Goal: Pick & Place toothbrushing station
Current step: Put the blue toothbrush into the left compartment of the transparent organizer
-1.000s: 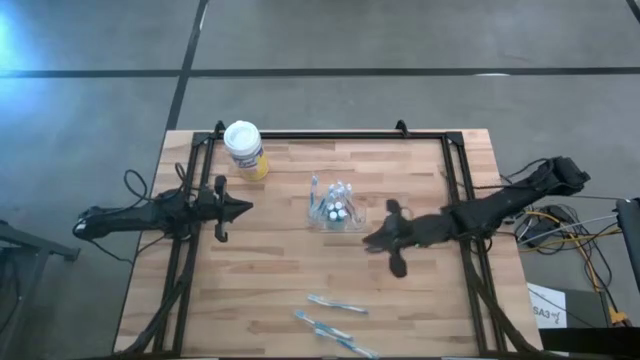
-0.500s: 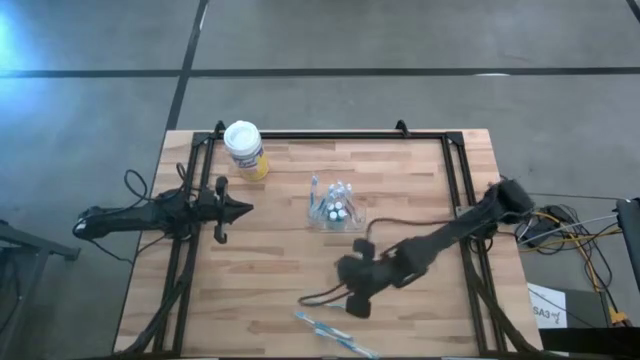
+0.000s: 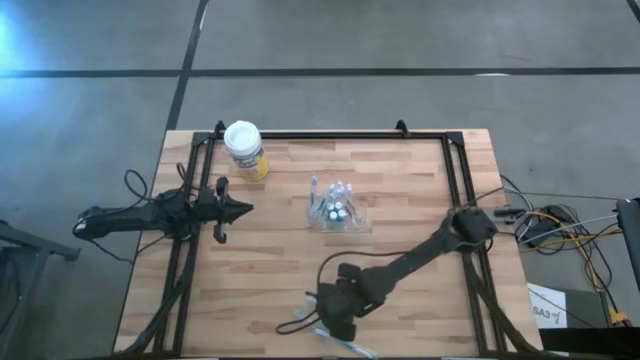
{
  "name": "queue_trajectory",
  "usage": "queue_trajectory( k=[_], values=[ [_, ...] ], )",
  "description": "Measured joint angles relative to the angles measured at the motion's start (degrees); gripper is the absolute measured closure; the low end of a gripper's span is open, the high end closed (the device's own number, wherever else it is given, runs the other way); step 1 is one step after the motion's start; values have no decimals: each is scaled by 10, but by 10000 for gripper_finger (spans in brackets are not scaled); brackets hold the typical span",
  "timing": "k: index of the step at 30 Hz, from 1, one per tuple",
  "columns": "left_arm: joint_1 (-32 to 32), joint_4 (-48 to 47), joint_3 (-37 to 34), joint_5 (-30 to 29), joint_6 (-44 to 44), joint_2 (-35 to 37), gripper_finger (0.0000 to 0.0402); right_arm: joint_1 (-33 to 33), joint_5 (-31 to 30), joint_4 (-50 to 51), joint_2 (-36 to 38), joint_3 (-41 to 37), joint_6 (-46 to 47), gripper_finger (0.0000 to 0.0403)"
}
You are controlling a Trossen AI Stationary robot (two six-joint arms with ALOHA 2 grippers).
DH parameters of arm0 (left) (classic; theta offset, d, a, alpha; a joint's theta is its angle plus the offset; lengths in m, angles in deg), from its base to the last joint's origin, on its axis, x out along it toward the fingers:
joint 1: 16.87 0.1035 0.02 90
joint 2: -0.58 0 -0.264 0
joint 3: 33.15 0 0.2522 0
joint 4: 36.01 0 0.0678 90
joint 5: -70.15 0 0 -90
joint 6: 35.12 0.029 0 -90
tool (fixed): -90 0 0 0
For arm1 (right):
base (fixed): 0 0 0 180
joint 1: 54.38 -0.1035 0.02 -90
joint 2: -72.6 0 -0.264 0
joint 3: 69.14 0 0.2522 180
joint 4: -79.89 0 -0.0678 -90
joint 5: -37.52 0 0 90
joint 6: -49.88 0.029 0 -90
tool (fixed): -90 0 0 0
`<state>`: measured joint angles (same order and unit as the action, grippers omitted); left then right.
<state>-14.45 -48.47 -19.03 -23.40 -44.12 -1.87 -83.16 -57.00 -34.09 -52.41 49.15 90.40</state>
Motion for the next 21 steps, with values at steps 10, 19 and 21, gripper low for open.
queue_trajectory(
  k=[10, 19, 21],
  values=[
    [0, -2, 0, 12, -7, -5, 393, 0, -15, 104, -90, 89, -5, 202],
    [0, -2, 0, 13, -13, -12, 383, 0, 15, 110, -99, 80, -6, 202],
    [0, -2, 0, 13, -15, -13, 383, 0, 15, 105, -99, 76, -6, 204]
  ],
)
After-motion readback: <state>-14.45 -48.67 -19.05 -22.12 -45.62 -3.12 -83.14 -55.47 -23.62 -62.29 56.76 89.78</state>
